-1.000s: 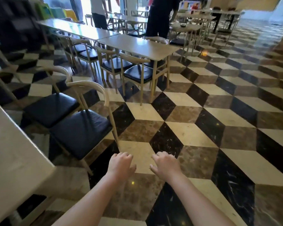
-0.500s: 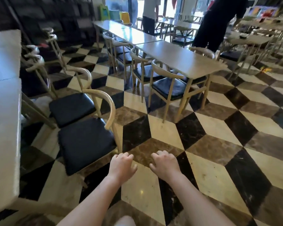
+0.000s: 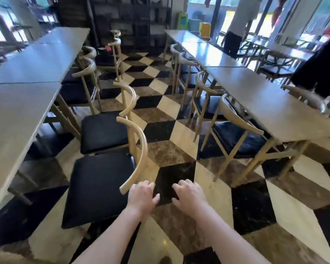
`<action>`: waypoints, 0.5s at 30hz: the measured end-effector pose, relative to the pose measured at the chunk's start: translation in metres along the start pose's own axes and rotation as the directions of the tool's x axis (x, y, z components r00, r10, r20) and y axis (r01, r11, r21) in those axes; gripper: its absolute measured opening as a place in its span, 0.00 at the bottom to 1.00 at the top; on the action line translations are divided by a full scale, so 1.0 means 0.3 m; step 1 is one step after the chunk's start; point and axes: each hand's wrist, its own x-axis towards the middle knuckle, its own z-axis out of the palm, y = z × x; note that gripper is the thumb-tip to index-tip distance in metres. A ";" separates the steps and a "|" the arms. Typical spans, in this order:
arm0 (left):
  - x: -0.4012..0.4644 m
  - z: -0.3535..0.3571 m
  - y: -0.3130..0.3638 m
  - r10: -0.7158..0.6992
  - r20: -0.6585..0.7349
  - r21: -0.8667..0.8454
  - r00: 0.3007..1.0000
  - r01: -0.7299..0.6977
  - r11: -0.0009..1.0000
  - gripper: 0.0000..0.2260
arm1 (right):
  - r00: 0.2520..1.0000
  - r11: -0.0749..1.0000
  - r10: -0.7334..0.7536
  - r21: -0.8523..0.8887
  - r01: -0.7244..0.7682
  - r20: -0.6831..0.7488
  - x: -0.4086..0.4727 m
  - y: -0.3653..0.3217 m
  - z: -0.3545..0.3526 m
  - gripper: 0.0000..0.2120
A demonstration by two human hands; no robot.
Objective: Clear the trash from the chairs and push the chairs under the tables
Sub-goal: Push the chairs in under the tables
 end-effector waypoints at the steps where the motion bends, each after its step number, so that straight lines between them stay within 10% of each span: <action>1: 0.070 -0.009 0.004 -0.020 -0.004 0.002 1.000 0.020 1.000 0.17 | 1.000 1.000 -0.023 -0.012 0.023 0.010 0.063 0.036 -0.023 0.17; 15: 0.612 0.042 -0.110 -0.449 -0.074 -0.016 0.890 0.449 0.893 0.14 | 0.861 0.866 -0.495 -0.020 0.500 0.115 0.903 0.286 -0.025 0.13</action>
